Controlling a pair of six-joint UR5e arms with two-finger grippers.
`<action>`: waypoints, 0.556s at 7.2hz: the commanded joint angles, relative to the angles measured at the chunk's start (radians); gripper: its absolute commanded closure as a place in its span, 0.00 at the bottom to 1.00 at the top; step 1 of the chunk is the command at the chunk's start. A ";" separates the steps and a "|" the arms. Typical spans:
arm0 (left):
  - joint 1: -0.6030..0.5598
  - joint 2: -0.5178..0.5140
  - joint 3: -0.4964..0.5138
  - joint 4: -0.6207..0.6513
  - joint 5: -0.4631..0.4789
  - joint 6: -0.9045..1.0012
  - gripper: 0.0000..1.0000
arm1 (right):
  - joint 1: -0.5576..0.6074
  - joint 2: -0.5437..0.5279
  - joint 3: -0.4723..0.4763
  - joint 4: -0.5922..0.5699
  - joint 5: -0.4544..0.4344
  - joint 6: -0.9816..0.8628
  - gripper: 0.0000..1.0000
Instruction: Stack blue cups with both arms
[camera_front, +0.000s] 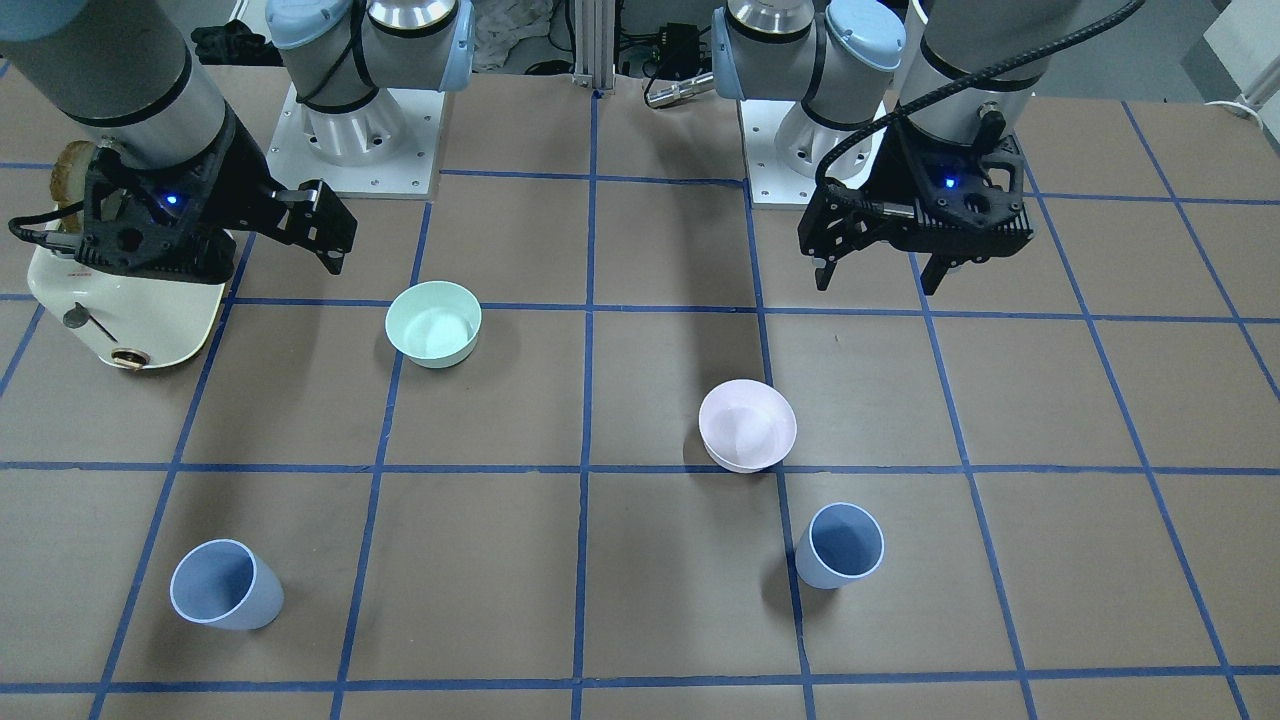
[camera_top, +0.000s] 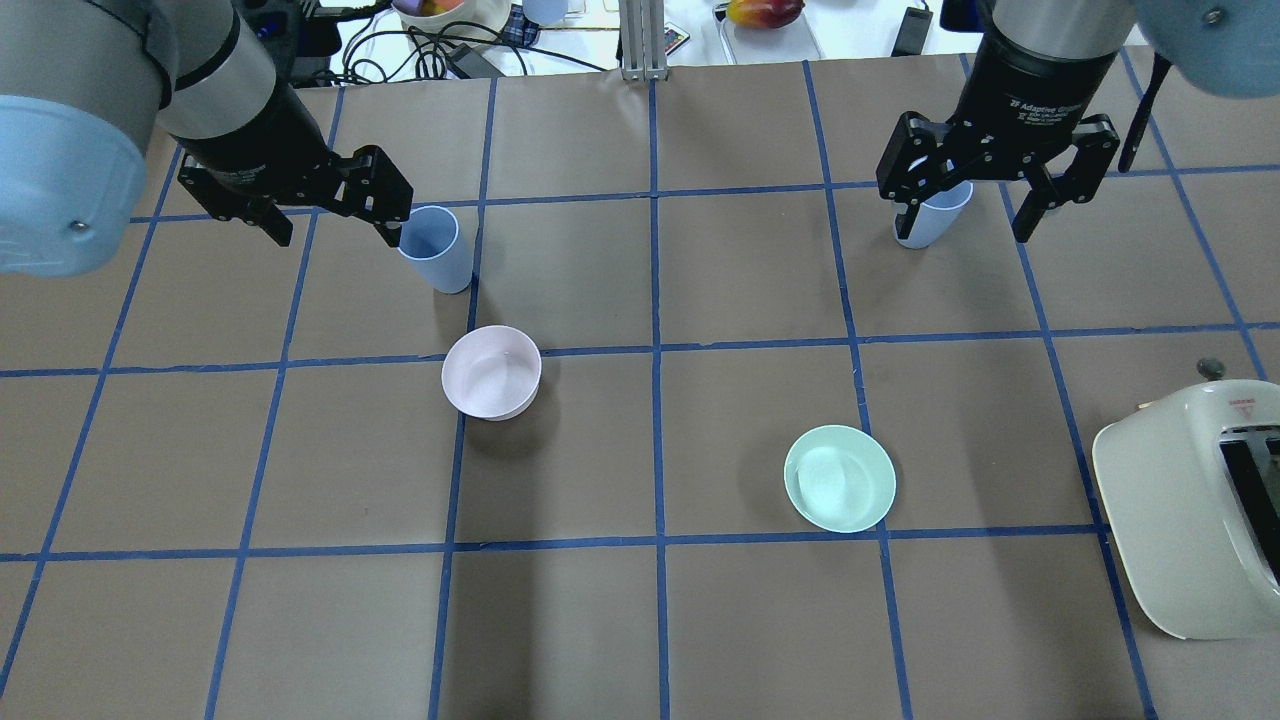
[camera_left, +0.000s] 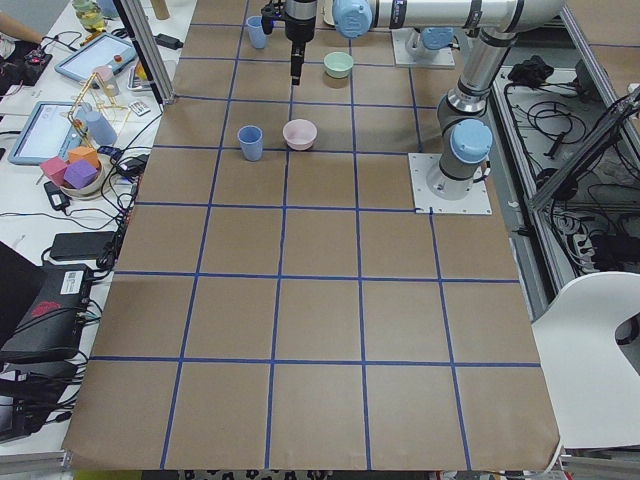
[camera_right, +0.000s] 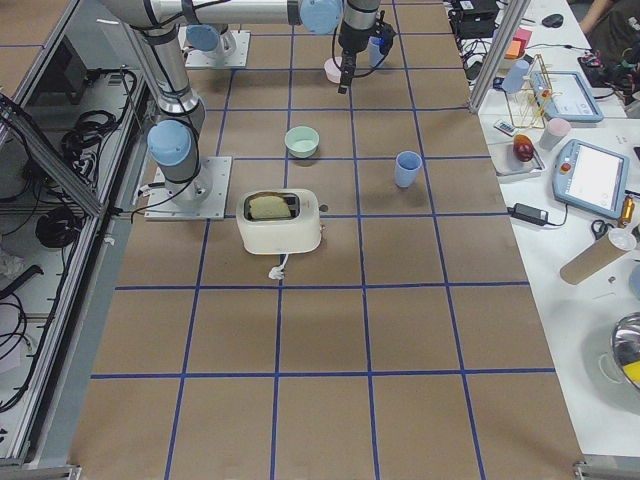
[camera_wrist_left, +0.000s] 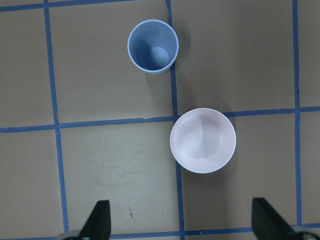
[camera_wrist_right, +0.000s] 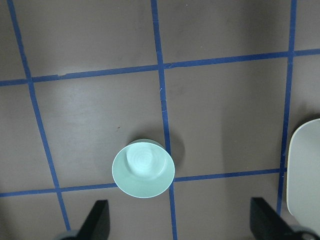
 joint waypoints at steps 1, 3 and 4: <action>-0.001 0.000 -0.001 0.000 0.001 0.002 0.00 | 0.000 0.002 0.000 -0.002 0.005 0.001 0.00; -0.001 0.000 -0.003 0.000 0.001 0.002 0.00 | -0.002 0.003 -0.002 -0.004 0.005 0.000 0.00; -0.001 0.000 -0.003 0.000 0.001 0.002 0.00 | -0.003 0.003 -0.005 -0.005 -0.001 0.000 0.00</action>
